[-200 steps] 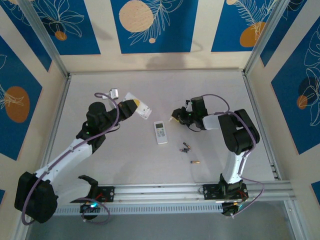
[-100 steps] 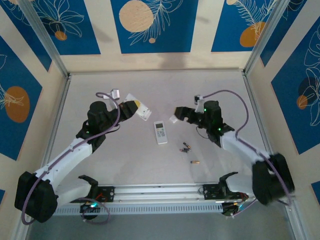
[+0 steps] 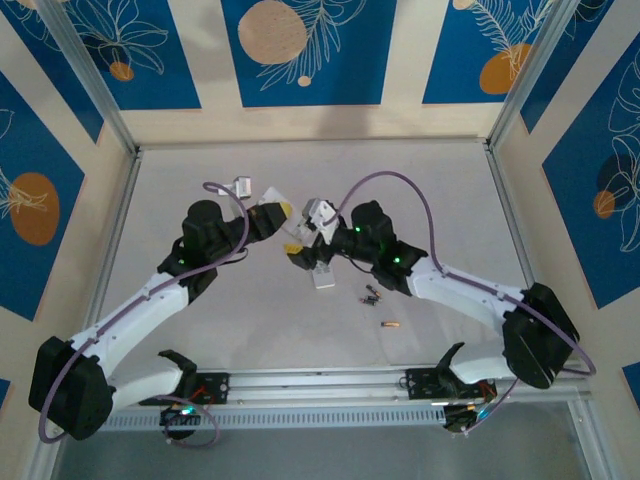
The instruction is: Load the batteries into the remote control
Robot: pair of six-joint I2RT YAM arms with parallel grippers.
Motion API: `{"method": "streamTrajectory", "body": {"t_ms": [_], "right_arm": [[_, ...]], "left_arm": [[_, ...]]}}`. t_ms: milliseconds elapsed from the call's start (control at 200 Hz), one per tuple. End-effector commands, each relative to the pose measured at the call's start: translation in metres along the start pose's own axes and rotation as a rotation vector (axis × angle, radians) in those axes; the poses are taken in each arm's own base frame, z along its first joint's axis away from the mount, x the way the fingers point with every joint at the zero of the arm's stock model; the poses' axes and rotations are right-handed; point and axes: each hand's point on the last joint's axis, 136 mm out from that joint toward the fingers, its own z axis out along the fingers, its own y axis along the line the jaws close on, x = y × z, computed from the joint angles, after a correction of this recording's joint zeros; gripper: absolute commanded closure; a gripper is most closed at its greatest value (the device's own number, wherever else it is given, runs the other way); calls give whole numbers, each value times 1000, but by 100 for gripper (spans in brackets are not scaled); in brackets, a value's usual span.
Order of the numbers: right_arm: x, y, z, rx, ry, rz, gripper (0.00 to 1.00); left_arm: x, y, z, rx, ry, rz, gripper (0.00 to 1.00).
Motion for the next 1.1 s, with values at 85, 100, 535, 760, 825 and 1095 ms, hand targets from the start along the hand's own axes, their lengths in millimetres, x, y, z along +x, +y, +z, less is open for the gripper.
{"method": "streamTrajectory", "body": {"t_ms": [85, 100, 535, 760, 825, 1095], "right_arm": [[-22, -11, 11, 36, -25, -47, 40], [-22, -11, 11, 37, -24, -48, 42], [65, 29, -34, -224, 311, -281, 60], [134, 91, -30, -407, 554, -296, 58], [150, 100, -21, -418, 583, -284, 57], [204, 119, 3, -430, 663, -294, 51]], "left_arm": [[-5, -25, -8, 66, -13, 37, 100], [-5, -25, -9, 66, -14, 40, 100], [-48, 18, -113, -530, -169, 485, 1], [-26, 44, -123, -633, -25, 512, 0], [-16, 51, -118, -616, 0, 490, 0], [14, 80, -102, -613, 98, 378, 0]]}}
